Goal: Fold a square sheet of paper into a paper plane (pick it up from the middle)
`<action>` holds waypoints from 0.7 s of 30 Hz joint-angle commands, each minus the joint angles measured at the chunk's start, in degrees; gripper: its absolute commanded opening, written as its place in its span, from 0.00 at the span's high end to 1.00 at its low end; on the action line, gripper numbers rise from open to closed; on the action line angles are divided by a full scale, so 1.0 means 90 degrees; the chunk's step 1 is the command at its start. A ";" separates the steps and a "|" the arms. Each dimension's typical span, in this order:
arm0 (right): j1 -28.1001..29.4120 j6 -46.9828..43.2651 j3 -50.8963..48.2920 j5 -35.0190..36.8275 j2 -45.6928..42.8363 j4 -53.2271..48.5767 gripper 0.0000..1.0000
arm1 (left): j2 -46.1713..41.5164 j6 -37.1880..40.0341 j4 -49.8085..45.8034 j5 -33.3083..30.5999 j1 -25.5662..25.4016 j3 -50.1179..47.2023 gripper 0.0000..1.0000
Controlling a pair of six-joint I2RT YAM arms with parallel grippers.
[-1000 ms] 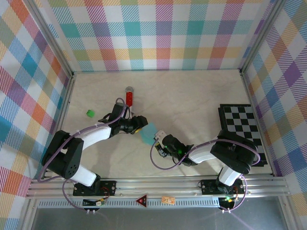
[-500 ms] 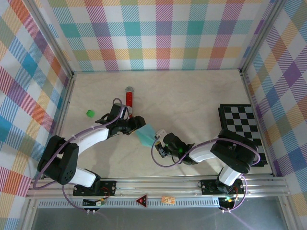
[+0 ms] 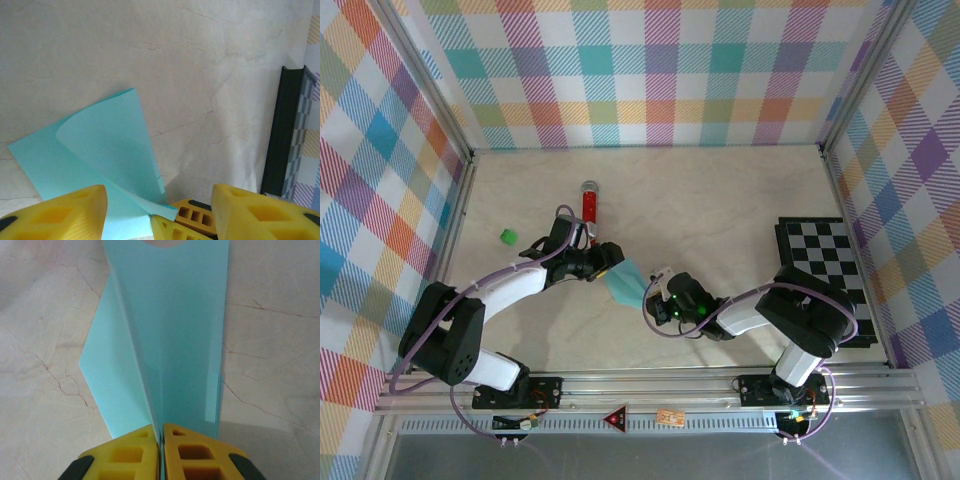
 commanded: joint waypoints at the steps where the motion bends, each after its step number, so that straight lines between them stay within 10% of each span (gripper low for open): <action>1: -0.0161 0.0609 -0.0089 -0.0455 0.0116 0.0148 0.88 | 0.0085 -0.0113 0.0320 0.0288 -0.0021 -0.0079 0.47; 21: -0.0760 0.2050 0.0197 -0.1426 -0.0103 -0.0719 0.91 | 0.0884 -0.0412 0.1359 0.0863 -0.0408 -0.0251 0.87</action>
